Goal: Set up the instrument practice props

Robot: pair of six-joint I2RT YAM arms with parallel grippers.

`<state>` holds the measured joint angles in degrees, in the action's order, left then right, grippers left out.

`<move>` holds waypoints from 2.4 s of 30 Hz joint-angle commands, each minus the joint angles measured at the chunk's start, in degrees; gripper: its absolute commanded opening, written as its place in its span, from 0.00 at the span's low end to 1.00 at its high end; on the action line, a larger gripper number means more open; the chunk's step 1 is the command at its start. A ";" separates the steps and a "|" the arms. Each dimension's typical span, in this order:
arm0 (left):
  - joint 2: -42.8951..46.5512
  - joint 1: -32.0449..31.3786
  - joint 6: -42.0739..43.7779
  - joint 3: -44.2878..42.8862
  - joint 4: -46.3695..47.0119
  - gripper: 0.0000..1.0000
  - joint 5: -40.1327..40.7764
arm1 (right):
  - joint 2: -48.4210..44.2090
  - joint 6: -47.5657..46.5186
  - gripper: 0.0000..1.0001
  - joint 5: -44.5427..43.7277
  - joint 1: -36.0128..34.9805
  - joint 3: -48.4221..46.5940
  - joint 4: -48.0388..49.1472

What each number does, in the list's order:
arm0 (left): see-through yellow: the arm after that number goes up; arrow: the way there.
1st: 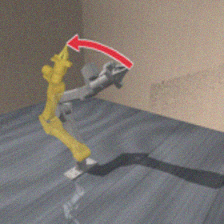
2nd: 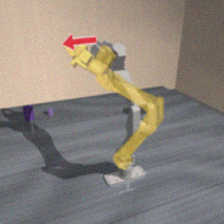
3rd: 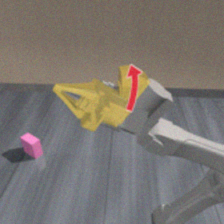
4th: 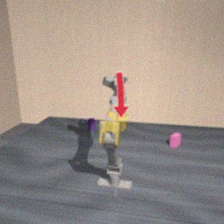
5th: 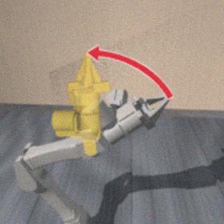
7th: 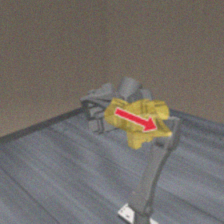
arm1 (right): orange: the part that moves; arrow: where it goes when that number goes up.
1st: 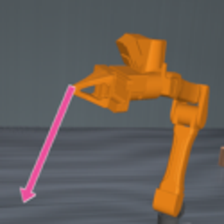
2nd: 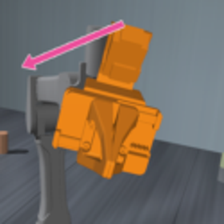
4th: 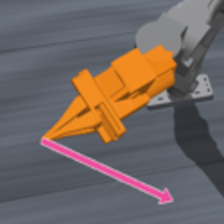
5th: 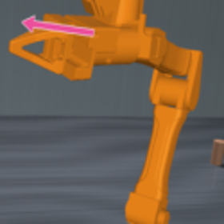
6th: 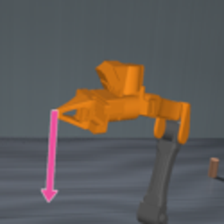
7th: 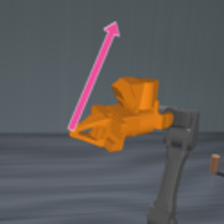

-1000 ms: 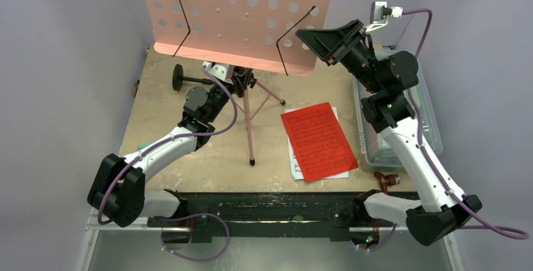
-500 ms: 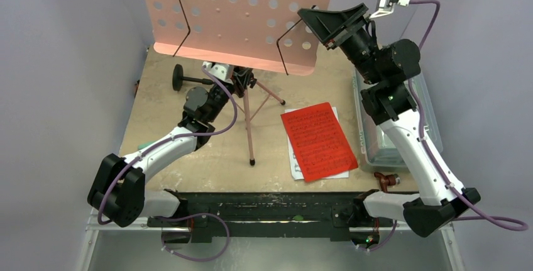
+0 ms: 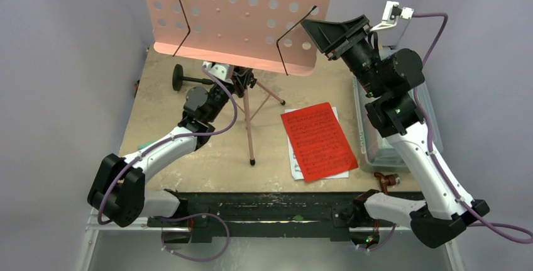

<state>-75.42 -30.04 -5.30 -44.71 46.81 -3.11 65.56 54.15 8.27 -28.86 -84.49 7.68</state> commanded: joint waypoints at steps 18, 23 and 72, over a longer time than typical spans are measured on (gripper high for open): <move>-0.81 -0.59 -1.66 -1.84 -2.54 0.00 -2.07 | 4.78 -2.45 0.25 -3.55 -0.05 -1.63 4.52; -0.72 -0.61 -1.76 -1.80 -2.46 0.00 -2.07 | 5.20 -2.56 0.03 -1.93 -0.03 -0.29 4.73; -2.01 -0.61 -2.44 -2.05 -2.60 0.00 -2.06 | 4.29 -25.82 0.43 -2.61 -3.78 -9.62 -7.43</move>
<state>-76.29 -30.02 -5.37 -45.32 47.07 -3.16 72.64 32.58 9.85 -32.80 -92.07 3.46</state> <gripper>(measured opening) 0.223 0.364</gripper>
